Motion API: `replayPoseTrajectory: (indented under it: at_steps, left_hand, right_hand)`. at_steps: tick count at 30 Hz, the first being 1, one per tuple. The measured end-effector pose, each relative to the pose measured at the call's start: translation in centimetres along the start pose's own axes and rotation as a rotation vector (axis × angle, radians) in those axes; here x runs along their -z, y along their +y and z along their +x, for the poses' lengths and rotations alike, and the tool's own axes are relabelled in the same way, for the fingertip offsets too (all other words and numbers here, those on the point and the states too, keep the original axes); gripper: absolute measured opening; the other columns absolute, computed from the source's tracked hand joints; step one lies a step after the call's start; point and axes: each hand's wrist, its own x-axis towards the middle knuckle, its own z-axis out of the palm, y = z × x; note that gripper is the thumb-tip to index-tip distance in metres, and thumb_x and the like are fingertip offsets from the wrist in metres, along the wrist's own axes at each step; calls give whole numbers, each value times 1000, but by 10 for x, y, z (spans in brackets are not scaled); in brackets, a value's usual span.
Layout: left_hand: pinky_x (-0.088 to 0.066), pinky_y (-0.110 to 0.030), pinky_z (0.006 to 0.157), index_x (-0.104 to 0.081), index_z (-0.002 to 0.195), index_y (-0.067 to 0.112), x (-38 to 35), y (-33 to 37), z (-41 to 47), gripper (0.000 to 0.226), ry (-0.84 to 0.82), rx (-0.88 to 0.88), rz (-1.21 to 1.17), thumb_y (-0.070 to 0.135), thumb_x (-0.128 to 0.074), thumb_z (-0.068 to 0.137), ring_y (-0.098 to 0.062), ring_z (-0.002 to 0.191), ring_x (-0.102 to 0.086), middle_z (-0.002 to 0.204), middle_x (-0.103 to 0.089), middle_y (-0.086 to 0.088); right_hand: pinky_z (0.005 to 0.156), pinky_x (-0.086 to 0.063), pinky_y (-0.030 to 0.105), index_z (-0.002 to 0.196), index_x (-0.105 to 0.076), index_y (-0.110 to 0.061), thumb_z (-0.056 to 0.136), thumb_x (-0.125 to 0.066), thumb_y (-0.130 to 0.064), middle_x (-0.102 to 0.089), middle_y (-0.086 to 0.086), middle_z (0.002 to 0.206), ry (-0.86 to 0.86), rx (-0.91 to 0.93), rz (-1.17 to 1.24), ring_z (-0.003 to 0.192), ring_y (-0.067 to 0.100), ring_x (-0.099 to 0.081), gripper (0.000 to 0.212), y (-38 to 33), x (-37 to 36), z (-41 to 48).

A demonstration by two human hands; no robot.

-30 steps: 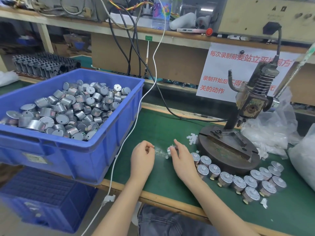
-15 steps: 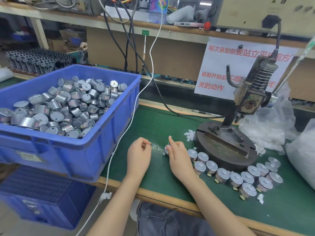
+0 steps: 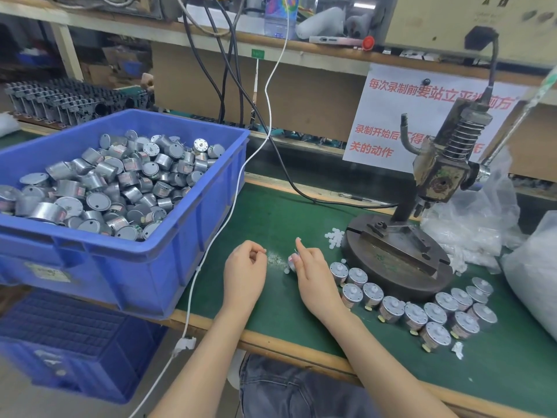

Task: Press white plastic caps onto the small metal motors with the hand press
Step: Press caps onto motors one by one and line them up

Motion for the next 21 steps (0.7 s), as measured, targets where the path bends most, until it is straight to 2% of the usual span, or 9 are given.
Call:
replayPoseTrajectory:
  at_steps: [3, 11, 14, 19, 21]
  left_hand:
    - [-32, -20, 61, -61, 81, 11, 0, 1, -1, 12, 0, -2, 0, 4, -51, 85, -14, 75, -53, 82, -61, -2]
    - [-37, -24, 66, -61, 82, 10, 1, 2, -2, 13, 1, 6, 2, 4, -50, 85, -16, 77, -54, 81, -61, -2]
    - [-40, -26, 68, -61, 82, 10, 1, 2, -2, 13, 6, 9, 3, 4, -50, 85, -17, 78, -55, 82, -62, -3]
    - [-36, -23, 67, -59, 80, 13, 1, 1, -2, 14, 1, -2, 9, 4, -50, 86, -15, 77, -54, 84, -62, -3]
    - [-36, -23, 67, -59, 79, 14, 1, 0, -2, 15, 5, -3, 7, 4, -51, 86, -14, 77, -54, 85, -62, -2]
  right_hand:
    - [75, -26, 19, 147, -26, -18, 102, -29, -26, -37, -3, 108, -5, 7, 9, 109, 19, -45, 45, -1, 0, 0]
    - [82, -30, 24, 146, -27, -18, 102, -29, -26, -44, 6, 121, -7, 24, -26, 112, 20, -44, 45, -1, 0, 0]
    - [83, -32, 27, 146, -27, -16, 102, -30, -25, -44, 7, 122, -8, 46, -84, 113, 22, -44, 45, -2, 0, -1]
    - [89, -38, 32, 147, -23, -14, 102, -29, -26, -43, 8, 124, -35, 106, -228, 111, 24, -45, 48, -7, 2, -1]
    - [86, -40, 33, 148, -21, -13, 102, -29, -27, -42, 8, 124, -68, 138, -295, 107, 25, -47, 49, -9, 3, -1]
